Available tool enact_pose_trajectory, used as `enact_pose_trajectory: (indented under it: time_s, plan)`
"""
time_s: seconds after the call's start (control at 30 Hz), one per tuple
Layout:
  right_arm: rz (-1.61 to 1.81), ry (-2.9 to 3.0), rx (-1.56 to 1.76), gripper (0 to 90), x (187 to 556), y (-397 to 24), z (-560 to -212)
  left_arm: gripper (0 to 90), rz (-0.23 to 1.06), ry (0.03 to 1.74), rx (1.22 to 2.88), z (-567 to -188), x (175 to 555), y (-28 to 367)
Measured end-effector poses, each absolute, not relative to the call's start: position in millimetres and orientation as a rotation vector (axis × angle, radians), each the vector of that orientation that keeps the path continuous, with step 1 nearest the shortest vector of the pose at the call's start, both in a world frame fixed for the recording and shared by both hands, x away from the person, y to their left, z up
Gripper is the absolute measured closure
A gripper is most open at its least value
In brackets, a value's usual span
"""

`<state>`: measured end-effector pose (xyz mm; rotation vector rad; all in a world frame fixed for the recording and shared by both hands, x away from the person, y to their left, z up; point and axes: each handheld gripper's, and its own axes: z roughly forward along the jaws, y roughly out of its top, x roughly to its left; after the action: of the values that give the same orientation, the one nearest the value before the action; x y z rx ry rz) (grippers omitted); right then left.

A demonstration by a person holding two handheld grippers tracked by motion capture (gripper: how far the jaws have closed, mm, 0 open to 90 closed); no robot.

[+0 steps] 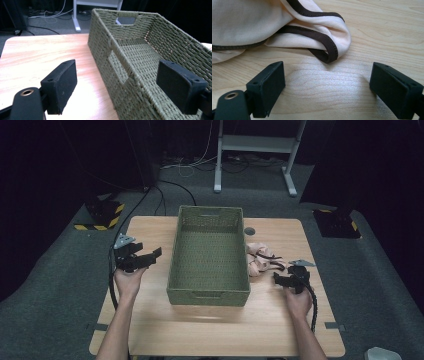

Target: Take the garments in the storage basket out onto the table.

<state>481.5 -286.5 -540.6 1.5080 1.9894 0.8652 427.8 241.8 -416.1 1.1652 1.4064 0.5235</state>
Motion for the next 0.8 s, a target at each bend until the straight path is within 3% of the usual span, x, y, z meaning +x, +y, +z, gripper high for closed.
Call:
enact_pose_trajectory:
  time_s: [0.8]
  plan:
    - [0.865,1.989,1.508,12.6,481.5,-286.5,-540.6,16.8,0.564,1.454,1.14,-433.9,417.9,257.9]
